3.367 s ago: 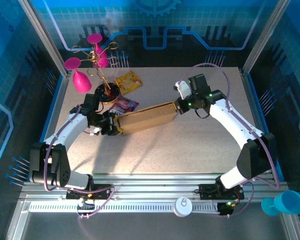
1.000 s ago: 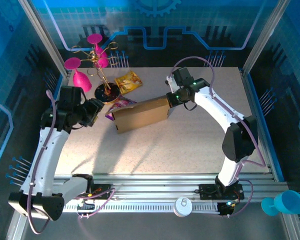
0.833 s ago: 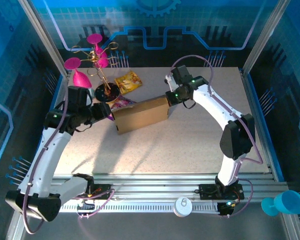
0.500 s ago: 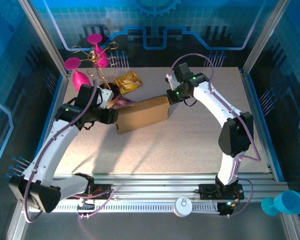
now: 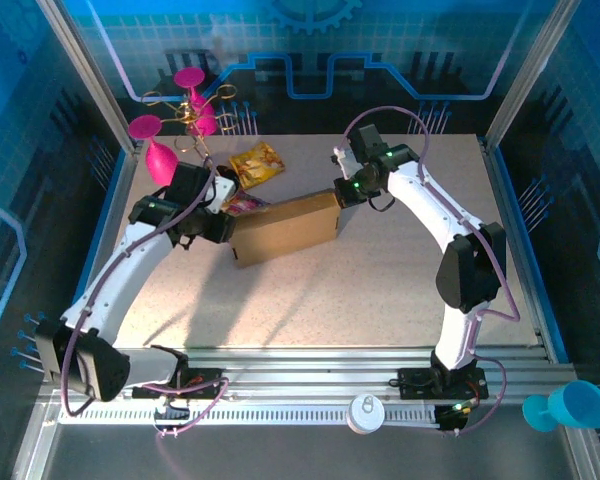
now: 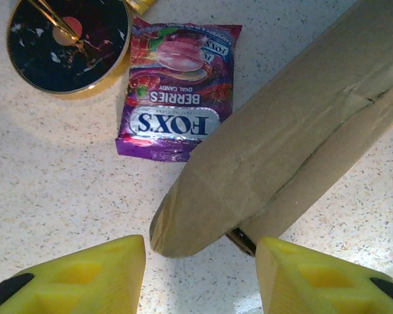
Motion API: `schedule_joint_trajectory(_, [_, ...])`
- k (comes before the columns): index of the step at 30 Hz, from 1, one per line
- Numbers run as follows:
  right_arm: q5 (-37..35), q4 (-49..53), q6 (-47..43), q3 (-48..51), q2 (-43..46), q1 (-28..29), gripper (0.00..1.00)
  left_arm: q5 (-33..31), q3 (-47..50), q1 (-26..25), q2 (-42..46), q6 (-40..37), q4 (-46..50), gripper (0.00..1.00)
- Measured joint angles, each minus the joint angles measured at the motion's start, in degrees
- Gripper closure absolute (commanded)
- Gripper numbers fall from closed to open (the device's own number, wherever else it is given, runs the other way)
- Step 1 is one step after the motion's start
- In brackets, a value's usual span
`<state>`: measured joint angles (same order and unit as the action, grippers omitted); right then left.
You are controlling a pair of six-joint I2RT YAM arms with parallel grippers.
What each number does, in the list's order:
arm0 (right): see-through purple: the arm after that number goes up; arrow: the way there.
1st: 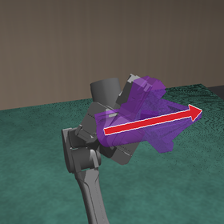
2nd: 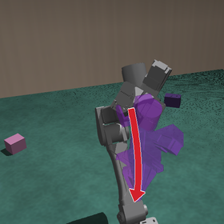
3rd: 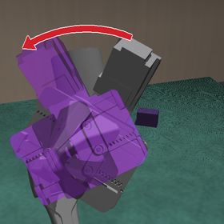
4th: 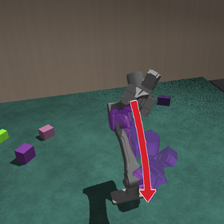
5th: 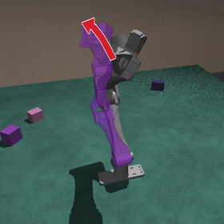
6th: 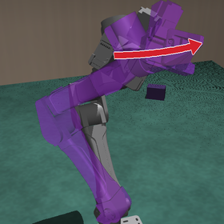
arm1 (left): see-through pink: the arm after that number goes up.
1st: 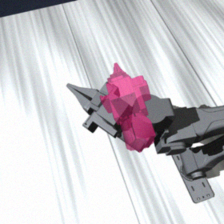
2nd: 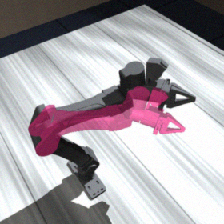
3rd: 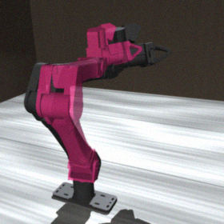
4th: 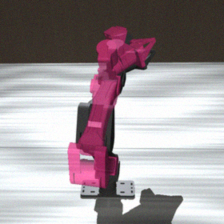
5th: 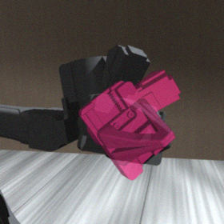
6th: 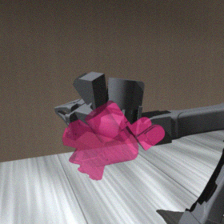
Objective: Fold the paper box
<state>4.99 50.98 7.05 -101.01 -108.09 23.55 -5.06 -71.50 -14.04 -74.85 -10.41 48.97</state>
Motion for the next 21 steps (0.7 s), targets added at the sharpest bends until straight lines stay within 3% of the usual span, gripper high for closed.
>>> schedule_joint_trajectory(5, [0.0, 0.0, 0.0, 0.0, 0.0, 0.0, 1.0, 0.6, 0.0, 0.0, -1.6, 0.0, 0.0, 0.57])
schedule_joint_trajectory(8, [0.0, 0.0, 0.0, 0.0, 0.0, 0.0, 1.0, 0.6, 0.0, 0.0, -1.6, 0.1, 0.0, 0.67])
schedule_joint_trajectory(14, [0.2, 0.0, 0.0, 0.0, 0.0, 0.0, 1.0, 0.5, 0.0, 0.0, -1.6, 0.0, 0.0, 0.72])
schedule_joint_trajectory(18, [0.2, 0.0, 0.0, -0.1, 0.0, 0.0, 1.0, 0.5, 0.0, 0.0, -1.9, 0.1, -0.1, 0.83])
schedule_joint_trajectory(21, [0.3, 0.0, 0.0, -0.3, -0.3, 0.0, 1.0, 0.6, 0.0, 0.0, -2.3, 0.7, -0.3, 0.85])
